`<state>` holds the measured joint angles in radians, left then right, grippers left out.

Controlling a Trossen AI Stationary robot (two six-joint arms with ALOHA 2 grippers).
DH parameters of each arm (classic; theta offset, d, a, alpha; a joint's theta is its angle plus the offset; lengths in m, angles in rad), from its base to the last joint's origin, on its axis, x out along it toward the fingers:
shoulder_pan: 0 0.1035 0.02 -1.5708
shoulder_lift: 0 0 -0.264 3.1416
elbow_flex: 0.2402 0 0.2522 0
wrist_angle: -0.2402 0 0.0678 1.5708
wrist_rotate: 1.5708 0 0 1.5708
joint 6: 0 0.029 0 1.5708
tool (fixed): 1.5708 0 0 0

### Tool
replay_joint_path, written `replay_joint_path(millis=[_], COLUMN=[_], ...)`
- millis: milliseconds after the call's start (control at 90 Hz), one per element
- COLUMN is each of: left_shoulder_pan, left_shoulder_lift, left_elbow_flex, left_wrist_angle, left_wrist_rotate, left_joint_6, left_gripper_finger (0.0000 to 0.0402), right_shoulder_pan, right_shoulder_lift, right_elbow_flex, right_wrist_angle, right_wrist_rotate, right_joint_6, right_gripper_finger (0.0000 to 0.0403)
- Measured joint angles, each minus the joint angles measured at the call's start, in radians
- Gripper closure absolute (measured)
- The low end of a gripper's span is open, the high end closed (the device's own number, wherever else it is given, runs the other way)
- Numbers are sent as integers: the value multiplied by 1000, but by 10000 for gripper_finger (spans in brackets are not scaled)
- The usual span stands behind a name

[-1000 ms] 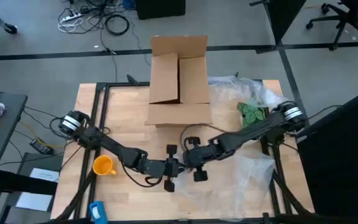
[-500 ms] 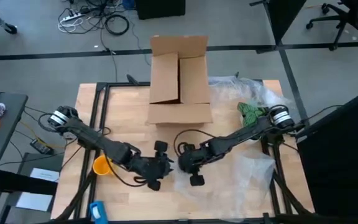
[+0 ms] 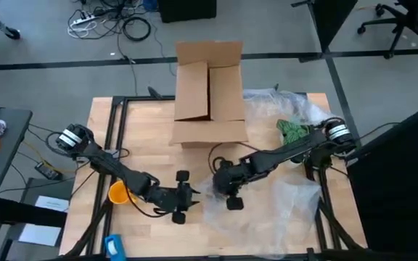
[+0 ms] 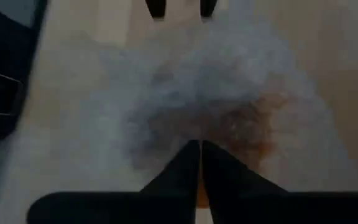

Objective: Wrap mug
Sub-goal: Wrap the orange cup with the bubble wrap

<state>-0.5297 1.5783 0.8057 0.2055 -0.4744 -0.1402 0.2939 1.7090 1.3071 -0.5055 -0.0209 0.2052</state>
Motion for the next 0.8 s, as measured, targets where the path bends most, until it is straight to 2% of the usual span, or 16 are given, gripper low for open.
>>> replay_joint_path(millis=[100, 222, 333, 467, 578, 667, 800], left_shoulder_pan=[6, 15, 12, -11, -33, -40, -40], left_shoulder_lift=[0, -2, -34, -133, -209, -227, -205], left_elbow_flex=[-24, -24, -22, 14, 21, 21, -2], left_wrist_angle=[53, 61, 34, -137, -255, -277, -240], left_wrist_rotate=[0, -1, -2, -8, -58, -105, -119], left_joint_6=[5, 26, 58, 59, 53, 51, 38], left_gripper_finger=[271, 271, 271, 271, 271, 271, 271], right_shoulder_pan=[2, 5, 1, -11, -9, -16, -26], right_shoulder_lift=[-53, -54, -3, 101, 176, 215, 242], right_elbow_flex=[2, 2, 3, 2, 2, 8, 10], right_wrist_angle=[66, 161, 192, 183, 157, 152, 154], right_wrist_rotate=[17, 12, -13, -63, -75, -74, -83], right_joint_6=[-1, -39, -35, 22, 46, 45, 53], right_gripper_finger=[403, 403, 403, 403, 403, 403, 403])
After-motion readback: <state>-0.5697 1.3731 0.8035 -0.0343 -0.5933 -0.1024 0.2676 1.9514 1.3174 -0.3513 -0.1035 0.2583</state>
